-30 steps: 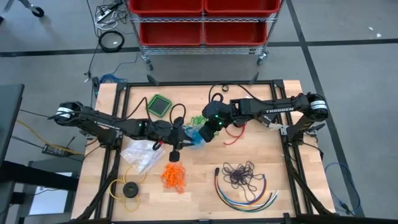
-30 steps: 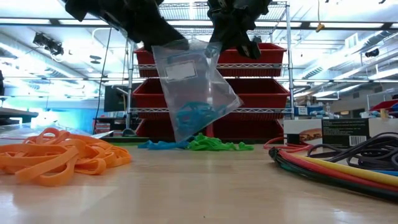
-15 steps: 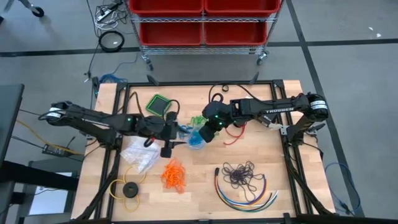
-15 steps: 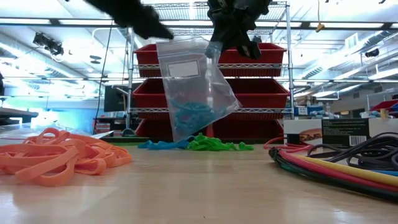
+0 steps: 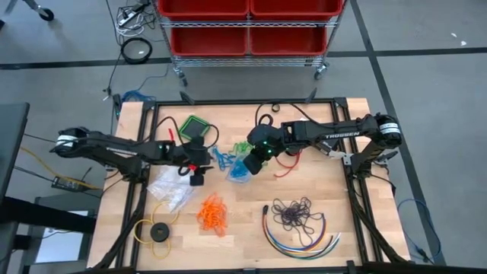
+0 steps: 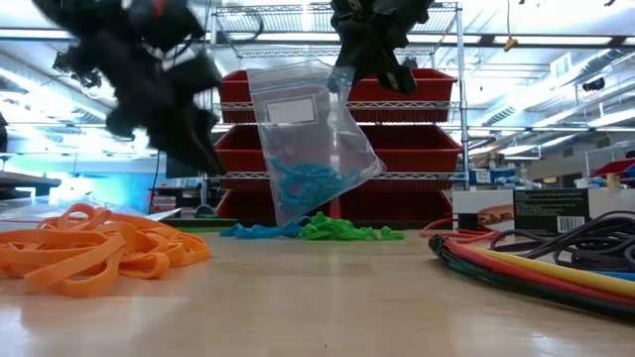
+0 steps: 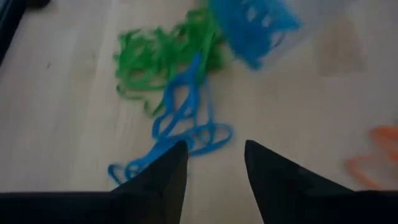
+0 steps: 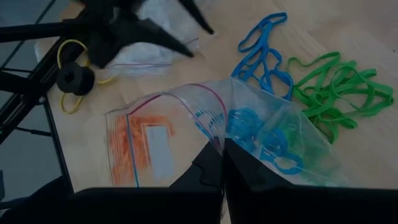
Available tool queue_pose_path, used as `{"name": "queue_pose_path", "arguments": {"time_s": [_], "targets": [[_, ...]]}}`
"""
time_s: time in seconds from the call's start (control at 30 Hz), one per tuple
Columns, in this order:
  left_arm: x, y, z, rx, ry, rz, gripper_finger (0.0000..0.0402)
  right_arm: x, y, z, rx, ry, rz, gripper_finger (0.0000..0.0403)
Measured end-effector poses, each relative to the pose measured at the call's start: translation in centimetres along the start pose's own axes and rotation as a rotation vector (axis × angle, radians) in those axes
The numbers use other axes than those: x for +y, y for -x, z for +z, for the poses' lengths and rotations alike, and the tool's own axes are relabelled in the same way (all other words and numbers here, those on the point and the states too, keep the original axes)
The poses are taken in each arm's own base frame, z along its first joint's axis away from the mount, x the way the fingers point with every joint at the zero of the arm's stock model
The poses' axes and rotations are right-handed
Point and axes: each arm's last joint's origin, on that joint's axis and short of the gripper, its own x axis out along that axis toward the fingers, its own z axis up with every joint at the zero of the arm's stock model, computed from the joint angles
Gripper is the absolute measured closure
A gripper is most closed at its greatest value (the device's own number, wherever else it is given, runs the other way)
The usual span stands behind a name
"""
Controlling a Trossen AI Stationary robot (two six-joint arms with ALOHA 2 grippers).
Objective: Sort rubber bands
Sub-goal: Put the blue rubber band into the transparent zip bag
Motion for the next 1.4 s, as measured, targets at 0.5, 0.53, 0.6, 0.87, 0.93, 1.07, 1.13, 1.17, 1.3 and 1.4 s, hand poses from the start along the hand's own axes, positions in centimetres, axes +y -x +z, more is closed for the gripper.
{"name": "queue_pose_path", "arguments": {"time_s": [0.5, 0.53, 0.6, 0.87, 0.93, 1.07, 1.13, 1.17, 1.3, 1.4], "targets": [[2.5, -5.4, -4.6, 0.007, 0.058, -0.027, 0.0239, 0.0, 0.0, 0.0, -0.007, 0.009, 0.000, 0.0403], [2.6, -5.7, -4.6, 0.021, 0.063, -0.026, 0.0239, 0.0, 0.0, 0.0, -0.007, 0.009, -0.001, 0.0403], [3.0, -6.4, -4.6, 0.042, 0.079, -0.029, 0.0239, 0.0, 0.0, 0.0, -0.006, 0.011, -0.001, 0.0403], [4.2, -7.8, -4.5, 0.088, 0.159, -0.022, 0.0274, 0.0, 0.0, 0.0, -0.004, 0.019, -0.002, 0.0403], [4.5, -7.8, -4.5, 0.109, 0.180, -0.018, 0.0300, 0.0, 0.0, 0.0, -0.003, 0.019, -0.003, 0.0403], [4.8, -7.7, -4.3, 0.174, 0.152, -0.024, 0.0372, 0.0, 0.0, 0.0, -0.003, 0.019, -0.003, 0.0403], [4.8, -7.7, -4.3, 0.198, 0.144, -0.041, 0.0391, 0.0, 0.0, 0.0, -0.003, 0.019, -0.003, 0.0403], [4.8, -7.5, -4.2, 0.204, 0.145, -0.052, 0.0392, 0.0, 0.0, 0.0, -0.001, 0.019, -0.004, 0.0403], [4.3, -6.5, -4.0, 0.208, 0.160, -0.141, 0.0397, 0.0, 0.0, 0.0, -0.001, 0.019, -0.004, 0.0403], [3.4, -5.1, -3.6, 0.172, 0.188, -0.278, 0.0398, 0.0, 0.0, 0.0, -0.001, 0.019, -0.004, 0.0403]]}}
